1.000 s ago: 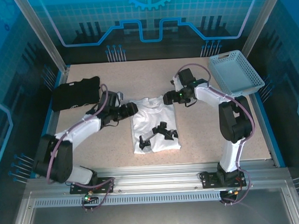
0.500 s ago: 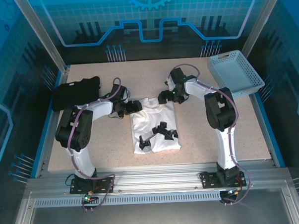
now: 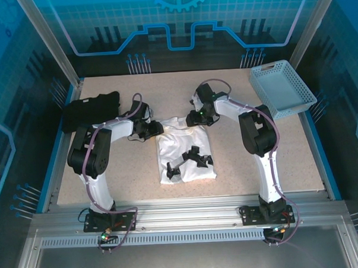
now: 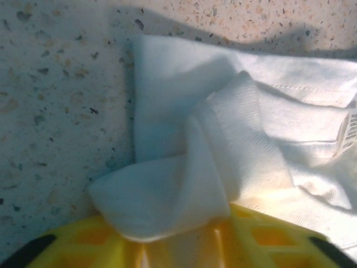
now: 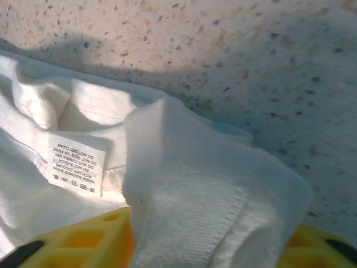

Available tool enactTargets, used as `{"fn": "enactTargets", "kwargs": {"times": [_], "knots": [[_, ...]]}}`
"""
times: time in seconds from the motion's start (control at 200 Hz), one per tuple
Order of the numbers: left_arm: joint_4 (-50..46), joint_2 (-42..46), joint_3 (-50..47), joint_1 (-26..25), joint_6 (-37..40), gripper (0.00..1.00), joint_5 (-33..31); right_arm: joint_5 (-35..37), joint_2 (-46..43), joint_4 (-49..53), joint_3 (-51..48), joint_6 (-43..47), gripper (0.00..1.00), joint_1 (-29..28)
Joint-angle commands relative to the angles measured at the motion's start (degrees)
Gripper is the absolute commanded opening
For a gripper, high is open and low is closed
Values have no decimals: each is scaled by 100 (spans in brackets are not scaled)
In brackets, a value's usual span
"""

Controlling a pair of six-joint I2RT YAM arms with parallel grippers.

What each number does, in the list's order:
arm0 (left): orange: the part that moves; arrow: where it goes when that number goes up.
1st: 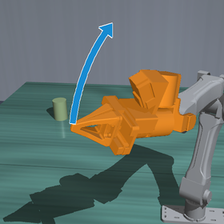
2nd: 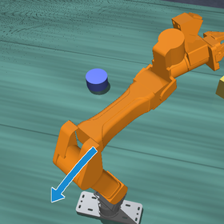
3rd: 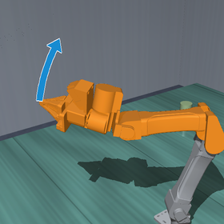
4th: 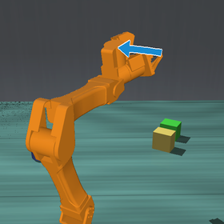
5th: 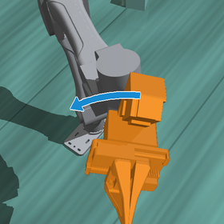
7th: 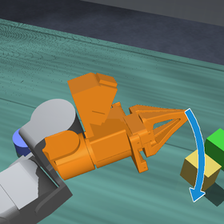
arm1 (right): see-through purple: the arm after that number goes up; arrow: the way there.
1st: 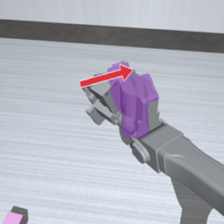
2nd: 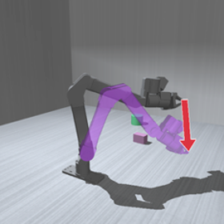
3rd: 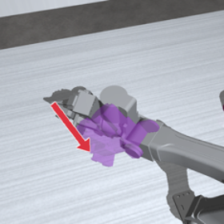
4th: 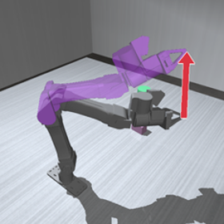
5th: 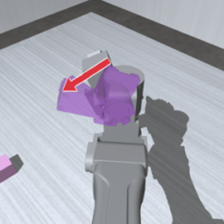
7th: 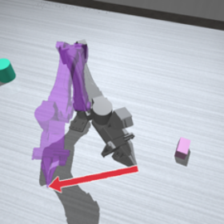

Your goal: Fold the inside-out t-shirt

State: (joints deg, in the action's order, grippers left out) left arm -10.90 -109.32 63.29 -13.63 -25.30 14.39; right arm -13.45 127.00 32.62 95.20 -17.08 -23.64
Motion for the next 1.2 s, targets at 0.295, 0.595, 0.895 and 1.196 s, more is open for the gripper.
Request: {"fn": "enactTargets", "kwargs": {"times": [0.295, 0.595, 0.895, 1.196], "knots": [[1023, -503, -30, -137, -28, 0, 963, -608, -78, -808, -366, -437, 19, 66], [2240, 240, -424, 201, -532, 0, 1301, -591, -957, -1607, -888, -682, 3, 400], [2036, 379, 904, 473, -369, 0, 1167, -673, -959, -1508, 522, -551, 0, 753], [1683, 781, 1876, 484, -48, 0, 1168, -1153, -1442, -1302, 1395, 63, 0, 992]]}}
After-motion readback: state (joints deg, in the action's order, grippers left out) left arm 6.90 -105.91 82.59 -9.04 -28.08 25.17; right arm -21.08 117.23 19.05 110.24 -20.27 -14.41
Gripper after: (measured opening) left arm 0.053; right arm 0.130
